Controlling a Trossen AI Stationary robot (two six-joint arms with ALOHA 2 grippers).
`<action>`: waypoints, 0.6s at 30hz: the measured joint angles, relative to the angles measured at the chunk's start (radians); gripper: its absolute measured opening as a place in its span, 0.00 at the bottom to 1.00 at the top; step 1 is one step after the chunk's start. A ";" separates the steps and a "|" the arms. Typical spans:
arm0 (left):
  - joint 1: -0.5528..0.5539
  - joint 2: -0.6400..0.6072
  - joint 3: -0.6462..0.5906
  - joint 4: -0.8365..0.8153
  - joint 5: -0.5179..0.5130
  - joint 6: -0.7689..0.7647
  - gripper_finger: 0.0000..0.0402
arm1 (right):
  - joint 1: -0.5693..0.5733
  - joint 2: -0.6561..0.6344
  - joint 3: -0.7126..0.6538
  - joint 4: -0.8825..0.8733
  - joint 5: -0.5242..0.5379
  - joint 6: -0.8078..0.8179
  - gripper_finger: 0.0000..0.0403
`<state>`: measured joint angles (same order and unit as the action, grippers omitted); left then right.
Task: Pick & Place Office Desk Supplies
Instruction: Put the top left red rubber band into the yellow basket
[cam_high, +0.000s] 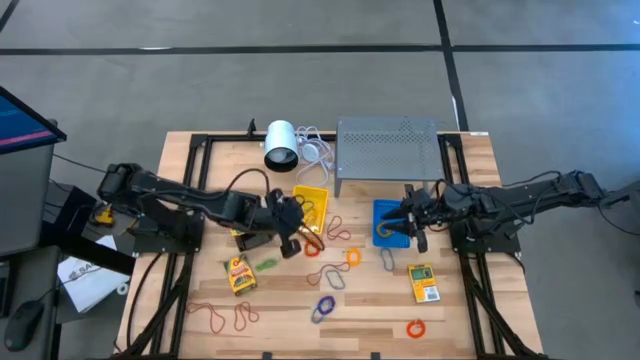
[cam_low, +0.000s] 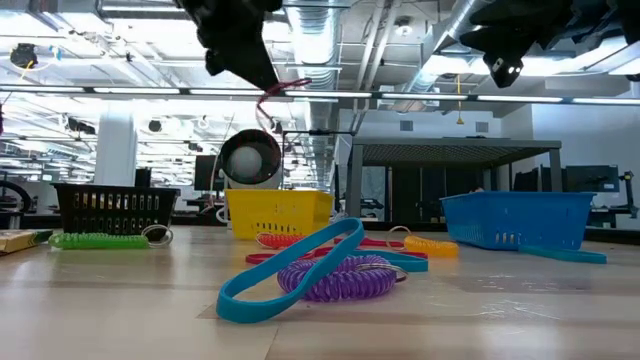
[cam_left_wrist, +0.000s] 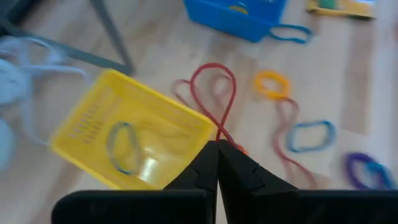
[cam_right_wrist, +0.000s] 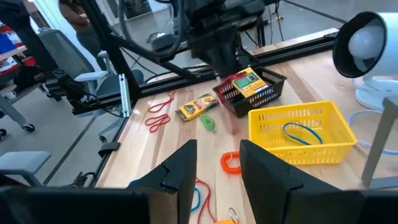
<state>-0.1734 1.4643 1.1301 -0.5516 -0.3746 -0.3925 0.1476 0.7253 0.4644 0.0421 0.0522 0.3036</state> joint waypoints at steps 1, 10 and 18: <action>0.018 0.000 0.000 0.000 -0.004 0.018 0.00 | -0.006 0.000 0.000 0.003 0.000 0.000 0.29; 0.180 -0.034 -0.001 0.036 0.098 0.186 0.00 | -0.054 0.000 0.000 0.007 0.000 0.000 0.29; 0.322 -0.150 -0.126 0.273 0.328 0.242 0.00 | -0.058 0.000 0.000 -0.004 0.000 0.001 0.29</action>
<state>0.1489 1.3140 1.0036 -0.2785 -0.0466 -0.1503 0.0891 0.7250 0.4641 0.0380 0.0517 0.3042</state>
